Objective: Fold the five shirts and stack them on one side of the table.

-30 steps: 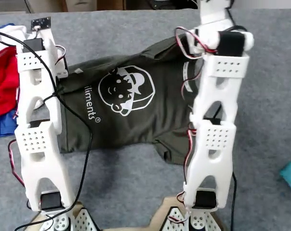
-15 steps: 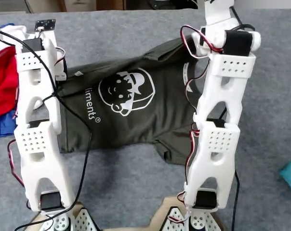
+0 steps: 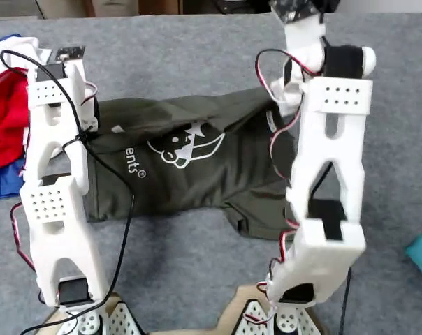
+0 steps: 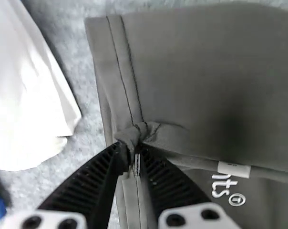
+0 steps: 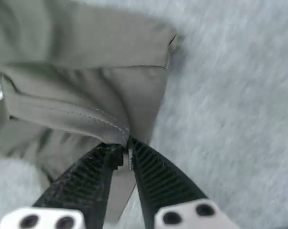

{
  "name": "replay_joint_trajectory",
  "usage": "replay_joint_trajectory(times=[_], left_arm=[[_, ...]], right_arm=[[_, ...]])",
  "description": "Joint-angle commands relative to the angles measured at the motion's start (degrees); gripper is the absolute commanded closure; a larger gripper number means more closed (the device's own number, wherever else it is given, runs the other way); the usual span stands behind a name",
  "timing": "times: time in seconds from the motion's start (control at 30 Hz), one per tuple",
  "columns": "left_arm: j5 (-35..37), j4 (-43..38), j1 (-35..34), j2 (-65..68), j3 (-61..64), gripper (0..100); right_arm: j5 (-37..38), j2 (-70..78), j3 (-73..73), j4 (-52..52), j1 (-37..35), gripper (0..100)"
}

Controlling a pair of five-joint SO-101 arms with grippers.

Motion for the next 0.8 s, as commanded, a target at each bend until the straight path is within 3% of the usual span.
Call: replay_joint_trajectory(times=[0.0,0.2,0.43,0.77], left_arm=[[0.1,0.4,0.1,-1.5,2.2,98],[-0.1,0.4,0.4,-3.3,6.8,98],[-0.5,0.0,0.8,-19.9,20.7,98],[-5.9,-3.3,0.4,-44.5,46.9,98]], right_arm=[[0.5,-9.5,13.5,-3.5,0.9,99.5],[0.6,-21.9,36.4,-12.9,1.8,99.5],[0.5,-35.1,60.3,-24.0,2.7,99.5],[1.0,-42.4,69.9,-26.9,11.1,99.5]])
